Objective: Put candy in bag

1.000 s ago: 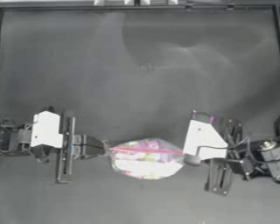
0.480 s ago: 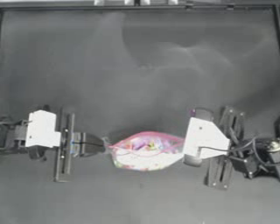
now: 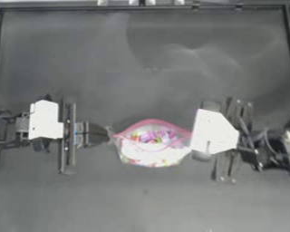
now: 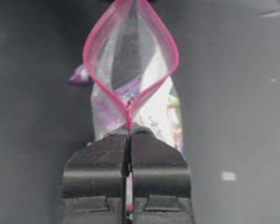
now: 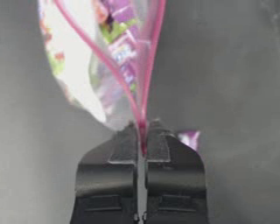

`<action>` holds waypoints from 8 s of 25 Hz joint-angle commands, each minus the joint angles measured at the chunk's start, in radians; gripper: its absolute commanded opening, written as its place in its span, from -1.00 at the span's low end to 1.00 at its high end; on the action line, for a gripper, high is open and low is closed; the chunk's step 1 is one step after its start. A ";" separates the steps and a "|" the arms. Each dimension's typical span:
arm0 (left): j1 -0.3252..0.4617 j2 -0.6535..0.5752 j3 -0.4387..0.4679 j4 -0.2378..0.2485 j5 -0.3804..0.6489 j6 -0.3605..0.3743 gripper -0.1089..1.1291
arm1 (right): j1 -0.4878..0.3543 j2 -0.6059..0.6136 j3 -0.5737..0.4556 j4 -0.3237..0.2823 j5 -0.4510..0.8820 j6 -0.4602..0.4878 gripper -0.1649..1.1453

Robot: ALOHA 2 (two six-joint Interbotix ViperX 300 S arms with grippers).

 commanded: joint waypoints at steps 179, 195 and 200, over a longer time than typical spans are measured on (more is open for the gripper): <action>-0.014 0.321 -0.107 0.032 -0.077 0.037 -0.72 | -0.414 0.216 0.322 0.336 -0.468 -0.298 -0.04; -0.014 0.321 -0.109 0.032 -0.077 0.037 -0.72 | -0.414 0.095 0.311 0.311 -0.371 -0.295 -0.11; -0.012 0.321 -0.112 0.032 -0.077 0.037 -0.72 | -0.413 0.000 0.282 0.298 -0.302 -0.293 -0.11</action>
